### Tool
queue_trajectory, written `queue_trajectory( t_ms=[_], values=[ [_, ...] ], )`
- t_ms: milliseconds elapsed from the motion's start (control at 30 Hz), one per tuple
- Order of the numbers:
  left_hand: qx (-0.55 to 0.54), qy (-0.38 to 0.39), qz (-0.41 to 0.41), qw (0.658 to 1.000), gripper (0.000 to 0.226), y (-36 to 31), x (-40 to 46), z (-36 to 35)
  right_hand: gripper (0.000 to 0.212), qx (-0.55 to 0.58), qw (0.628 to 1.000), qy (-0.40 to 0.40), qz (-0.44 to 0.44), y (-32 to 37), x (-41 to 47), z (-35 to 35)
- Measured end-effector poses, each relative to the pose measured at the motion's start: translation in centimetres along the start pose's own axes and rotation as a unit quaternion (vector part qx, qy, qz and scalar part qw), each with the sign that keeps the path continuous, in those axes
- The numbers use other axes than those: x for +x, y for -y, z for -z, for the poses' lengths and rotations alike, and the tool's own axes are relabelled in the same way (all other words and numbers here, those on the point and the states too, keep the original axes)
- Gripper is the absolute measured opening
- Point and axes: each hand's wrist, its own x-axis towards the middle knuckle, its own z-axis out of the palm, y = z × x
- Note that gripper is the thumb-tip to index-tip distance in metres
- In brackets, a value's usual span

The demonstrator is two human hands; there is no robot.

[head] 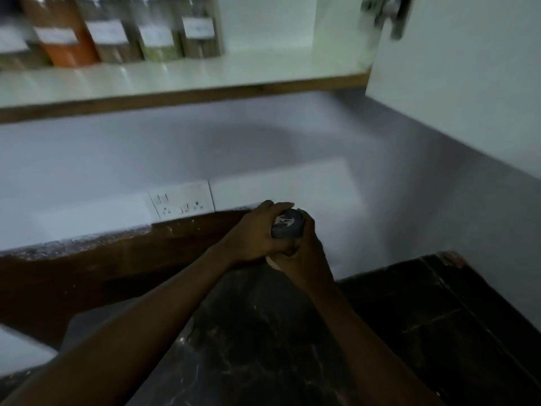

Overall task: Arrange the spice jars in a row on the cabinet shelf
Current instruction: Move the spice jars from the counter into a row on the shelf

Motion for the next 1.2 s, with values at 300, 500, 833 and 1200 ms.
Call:
queue_trajectory(
  t_ms=[300, 500, 833, 1200],
  values=[
    [-0.034, -0.196, -0.208, 0.958, 0.083, -11.0, 0.5, 18.0, 0.096, 0.061, 0.968, -0.055, 0.239, 18.2, 6.1, 7.0],
    [0.027, -0.214, -0.178, 0.96, 0.07, -14.0, 3.8, 27.8, 0.094, 0.047, 0.949, -0.074, 0.303, 25.6, 14.3, 7.8],
    [0.183, -0.109, 0.016, 0.977, 0.052, -10.4, 13.0, 34.5, 0.095, 0.044, 0.982, -0.07, 0.17, 25.6, 26.8, 4.5],
    [0.216, -0.036, 0.068, 0.973, 0.028, -10.5, 18.6, 36.5, 0.088, 0.047, 0.997, -0.026, 0.063, 23.4, 30.6, 3.7]
  ],
)
